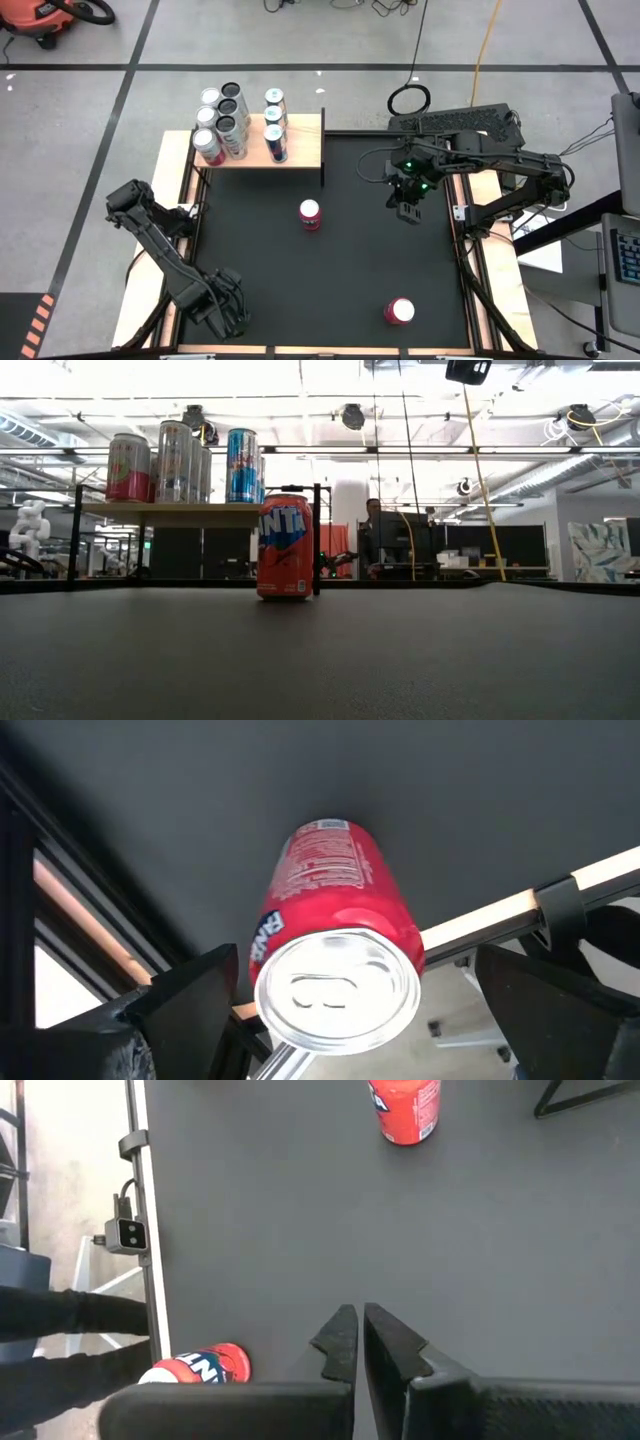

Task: Place canned beverage on shelf
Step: Put the bottom left red soda can on the shelf

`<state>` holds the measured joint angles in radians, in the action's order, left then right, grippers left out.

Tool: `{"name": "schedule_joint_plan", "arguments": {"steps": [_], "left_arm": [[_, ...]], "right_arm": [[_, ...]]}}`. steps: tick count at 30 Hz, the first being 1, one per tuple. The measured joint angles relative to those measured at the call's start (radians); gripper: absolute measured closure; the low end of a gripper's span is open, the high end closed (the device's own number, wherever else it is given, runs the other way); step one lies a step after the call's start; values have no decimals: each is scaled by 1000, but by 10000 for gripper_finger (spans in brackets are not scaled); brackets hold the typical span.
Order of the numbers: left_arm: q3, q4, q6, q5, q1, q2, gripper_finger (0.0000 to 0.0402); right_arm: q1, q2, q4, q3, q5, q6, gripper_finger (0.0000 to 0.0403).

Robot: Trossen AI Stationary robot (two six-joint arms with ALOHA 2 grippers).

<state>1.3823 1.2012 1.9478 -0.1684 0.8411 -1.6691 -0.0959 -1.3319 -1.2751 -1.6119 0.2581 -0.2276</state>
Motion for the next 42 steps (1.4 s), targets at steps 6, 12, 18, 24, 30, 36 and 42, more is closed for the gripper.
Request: {"name": "schedule_joint_plan", "arguments": {"steps": [6,12,18,24,30,36,42], "left_arm": [[0,-10,2,1,1,-2,2],[-22,-11,10,-19,1,-2,2],[-45,-19,10,-66,1,-2,2],[-62,-67,10,-63,1,-1,14],[-83,-87,10,-64,-3,-1,50],[-83,-90,10,-69,-4,-1,88],[-82,-91,9,-75,-4,0,125]], "right_arm": [[0,0,0,0,0,0,403],[0,0,0,0,0,0,403],[4,0,0,0,0,-10,403],[28,0,1,0,-2,-15,403],[54,0,7,0,-52,-23,403],[66,0,18,0,-54,-23,403],[65,0,23,0,-57,-23,403]]}}
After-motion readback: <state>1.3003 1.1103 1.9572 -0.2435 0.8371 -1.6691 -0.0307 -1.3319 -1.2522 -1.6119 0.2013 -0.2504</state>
